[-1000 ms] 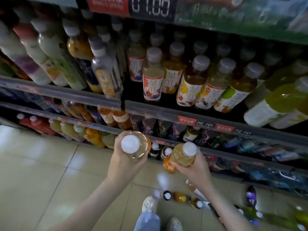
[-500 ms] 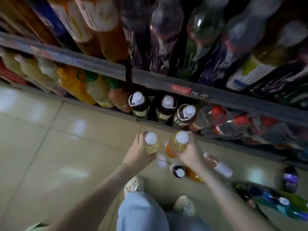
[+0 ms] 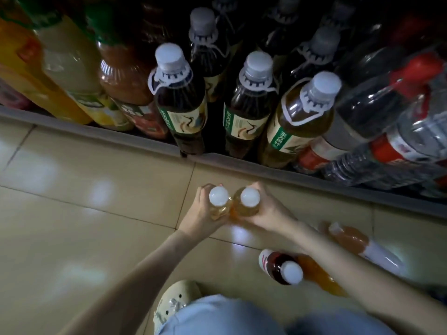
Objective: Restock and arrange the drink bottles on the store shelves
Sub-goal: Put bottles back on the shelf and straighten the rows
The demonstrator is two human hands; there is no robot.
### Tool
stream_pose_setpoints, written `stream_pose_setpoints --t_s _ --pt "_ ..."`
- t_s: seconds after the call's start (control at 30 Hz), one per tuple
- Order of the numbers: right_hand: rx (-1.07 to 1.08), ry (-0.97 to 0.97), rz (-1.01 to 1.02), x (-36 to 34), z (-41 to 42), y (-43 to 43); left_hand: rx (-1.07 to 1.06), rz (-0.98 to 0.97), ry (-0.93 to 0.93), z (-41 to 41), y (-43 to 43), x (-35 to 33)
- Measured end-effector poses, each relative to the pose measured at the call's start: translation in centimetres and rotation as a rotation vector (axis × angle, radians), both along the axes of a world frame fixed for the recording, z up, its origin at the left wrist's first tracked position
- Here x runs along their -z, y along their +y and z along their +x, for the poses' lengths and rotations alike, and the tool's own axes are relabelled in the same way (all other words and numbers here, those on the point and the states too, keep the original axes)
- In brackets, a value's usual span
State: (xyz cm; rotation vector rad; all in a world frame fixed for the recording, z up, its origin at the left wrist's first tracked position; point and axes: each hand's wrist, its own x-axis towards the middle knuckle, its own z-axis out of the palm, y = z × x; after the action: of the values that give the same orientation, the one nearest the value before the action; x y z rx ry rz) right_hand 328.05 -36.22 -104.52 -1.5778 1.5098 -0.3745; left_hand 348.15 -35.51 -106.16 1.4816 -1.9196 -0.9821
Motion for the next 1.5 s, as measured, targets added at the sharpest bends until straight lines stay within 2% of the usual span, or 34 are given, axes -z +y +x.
stream_pose_setpoints --t_s 0.2,0.33,0.47,0.57,0.8,0.9,1.03,1.2,1.3,1.4,1.5 --pt "-0.129 0.061 0.076 -3.0 -1.5 -0.5 0.099 -0.052 -0.097 1.8 -0.2 -4.8" --pt "-0.172 -0.038 -0.065 -10.9 -1.7 -1.6 0.197 -0.344 -0.069 -0.7 -1.7 -14.2" --pt "-0.052 -0.15 -0.512 -23.5 -2.9 -2.4 0.099 -0.704 0.066 -5.2 -4.5 -25.7" --pt "0.072 -0.198 -0.831 -30.9 -4.2 -3.0 0.02 -0.879 0.159 -8.5 -6.7 -32.6" --pt "0.307 0.046 -1.474 -40.7 -6.8 -5.6 -0.139 -1.166 0.222 -13.3 -11.1 -41.7" --pt "0.458 0.097 -1.649 -43.0 -8.2 -7.3 -0.236 -1.256 0.209 -14.1 -12.6 -43.4" --pt "0.659 0.334 -1.612 -43.8 -9.6 -9.9 -0.332 -1.237 0.06 -14.4 -14.9 -43.8" --pt "0.663 0.537 -1.5 -42.5 -9.2 -12.4 -0.31 -1.19 -0.153 -15.0 -16.5 -43.6" --pt "0.707 0.695 -1.38 -42.1 -9.6 -13.3 -0.286 -1.18 -0.183 -15.5 -16.9 -43.9" --pt "0.637 0.715 -1.333 -42.0 -10.2 -13.5 -0.29 -1.163 -0.202 -16.0 -17.1 -43.8" --pt "0.568 0.571 -1.419 -42.0 -10.6 -12.8 -0.303 -1.157 -0.25 -16.4 -17.3 -43.1"
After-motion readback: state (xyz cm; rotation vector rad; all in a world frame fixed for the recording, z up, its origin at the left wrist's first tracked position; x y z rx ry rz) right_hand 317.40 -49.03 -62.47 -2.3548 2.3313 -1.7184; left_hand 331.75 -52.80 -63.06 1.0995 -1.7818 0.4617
